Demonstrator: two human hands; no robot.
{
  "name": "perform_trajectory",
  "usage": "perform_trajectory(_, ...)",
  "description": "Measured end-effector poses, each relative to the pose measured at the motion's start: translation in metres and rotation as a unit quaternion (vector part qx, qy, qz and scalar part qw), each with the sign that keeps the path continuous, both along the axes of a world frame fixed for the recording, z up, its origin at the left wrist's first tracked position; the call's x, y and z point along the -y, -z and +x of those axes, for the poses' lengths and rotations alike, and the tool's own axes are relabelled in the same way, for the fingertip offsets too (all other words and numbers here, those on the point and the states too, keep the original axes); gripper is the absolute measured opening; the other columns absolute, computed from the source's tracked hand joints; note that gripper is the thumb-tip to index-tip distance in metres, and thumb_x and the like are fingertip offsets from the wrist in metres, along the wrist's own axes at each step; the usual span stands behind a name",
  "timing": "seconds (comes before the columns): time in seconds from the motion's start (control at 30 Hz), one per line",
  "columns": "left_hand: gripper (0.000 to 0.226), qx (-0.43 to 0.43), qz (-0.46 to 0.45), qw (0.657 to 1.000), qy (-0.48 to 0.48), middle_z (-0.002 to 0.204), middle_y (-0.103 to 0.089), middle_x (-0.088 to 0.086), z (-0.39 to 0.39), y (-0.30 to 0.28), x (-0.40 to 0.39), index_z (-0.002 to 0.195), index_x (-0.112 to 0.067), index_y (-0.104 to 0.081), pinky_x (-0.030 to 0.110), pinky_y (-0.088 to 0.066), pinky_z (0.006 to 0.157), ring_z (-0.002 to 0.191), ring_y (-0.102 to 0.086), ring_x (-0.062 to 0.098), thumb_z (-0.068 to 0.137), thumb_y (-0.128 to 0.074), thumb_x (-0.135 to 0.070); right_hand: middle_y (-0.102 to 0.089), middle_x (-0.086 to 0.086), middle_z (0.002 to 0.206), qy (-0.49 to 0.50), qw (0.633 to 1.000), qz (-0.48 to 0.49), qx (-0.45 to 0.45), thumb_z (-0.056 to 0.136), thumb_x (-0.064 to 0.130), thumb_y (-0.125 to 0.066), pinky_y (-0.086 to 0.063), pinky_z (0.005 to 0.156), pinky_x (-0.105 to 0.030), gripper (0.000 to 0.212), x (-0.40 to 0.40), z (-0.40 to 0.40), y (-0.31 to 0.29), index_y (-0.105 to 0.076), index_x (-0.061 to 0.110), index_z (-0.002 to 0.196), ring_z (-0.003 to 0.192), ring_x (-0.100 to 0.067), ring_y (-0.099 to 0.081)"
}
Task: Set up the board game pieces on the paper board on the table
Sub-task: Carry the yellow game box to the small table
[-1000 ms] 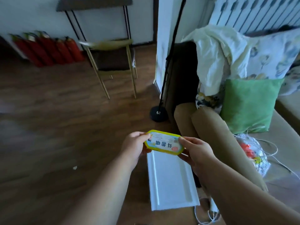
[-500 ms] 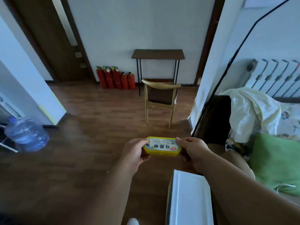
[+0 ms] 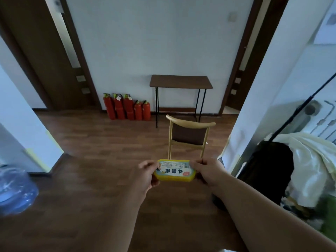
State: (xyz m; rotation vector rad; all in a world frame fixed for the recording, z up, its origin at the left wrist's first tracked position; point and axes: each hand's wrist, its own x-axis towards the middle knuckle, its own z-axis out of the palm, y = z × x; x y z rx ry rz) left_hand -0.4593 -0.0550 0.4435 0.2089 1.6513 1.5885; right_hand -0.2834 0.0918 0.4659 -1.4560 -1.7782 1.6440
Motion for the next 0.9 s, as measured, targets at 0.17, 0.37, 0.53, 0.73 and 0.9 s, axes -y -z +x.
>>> perform_trajectory(0.17, 0.013, -0.041, 0.013, 0.999, 0.021, 0.092, -0.067, 0.011, -0.083, -0.005, -0.043, 0.101, -0.007, -0.070, 0.032, -0.050, 0.054, 0.052, -0.054, 0.016, 0.104, -0.065, -0.018, -0.077, 0.000, 0.068, -0.012, 1.000, 0.020, -0.003, 0.099, 0.031, -0.076, -0.044, 0.038, -0.018, 0.022, -0.038, -0.078, -0.024, -0.079, 0.009, 0.099, 0.036, -0.004, -0.056)
perform_trajectory(0.37, 0.016, -0.063, 0.020, 0.997, 0.046, 0.102, -0.070, 0.015, -0.141, -0.009, -0.105, 0.112, -0.006, -0.068, 0.031, -0.051, 0.054, 0.060, -0.057, 0.018, 0.105, -0.064, -0.020, -0.078, 0.002, 0.072, -0.031, 0.998, 0.049, 0.004, 0.100, 0.035, -0.074, -0.046, 0.040, -0.018, 0.024, -0.102, -0.131, -0.031, -0.079, 0.012, 0.099, 0.037, 0.001, -0.057)
perform_trajectory(0.53, 0.013, -0.070, 0.010, 0.996, 0.052, 0.100, -0.072, 0.016, -0.200, -0.005, -0.182, 0.111, -0.010, -0.070, 0.034, -0.052, 0.057, 0.070, -0.061, 0.022, 0.104, -0.065, -0.020, -0.082, -0.003, 0.078, -0.027, 0.999, 0.022, -0.021, 0.098, 0.031, -0.076, -0.052, 0.053, -0.025, 0.020, -0.181, -0.188, -0.019, -0.079, 0.011, 0.096, 0.052, -0.007, -0.066)
perform_trajectory(0.73, 0.019, -0.095, 0.004, 0.995, 0.019, 0.086, -0.066, 0.021, -0.290, 0.013, -0.283, 0.098, 0.001, -0.062, 0.031, -0.046, 0.046, 0.051, -0.053, 0.022, 0.107, -0.059, -0.015, -0.082, -0.006, 0.079, -0.048, 0.998, 0.035, -0.031, 0.095, 0.032, -0.079, -0.065, 0.066, -0.036, 0.021, -0.292, -0.289, -0.003, -0.077, 0.011, 0.090, 0.070, -0.017, -0.078)
perform_trajectory(0.9, 0.017, -0.120, -0.014, 0.993, -0.018, 0.085, -0.068, 0.019, -0.374, 0.001, -0.345, 0.101, 0.000, -0.065, 0.035, -0.046, 0.050, 0.049, -0.054, 0.022, 0.107, -0.060, -0.016, -0.082, -0.006, 0.080, -0.054, 0.997, 0.040, -0.048, 0.095, 0.034, -0.079, -0.067, 0.076, -0.054, 0.023, -0.361, -0.390, -0.016, -0.077, 0.012, 0.087, 0.078, -0.025, -0.082)
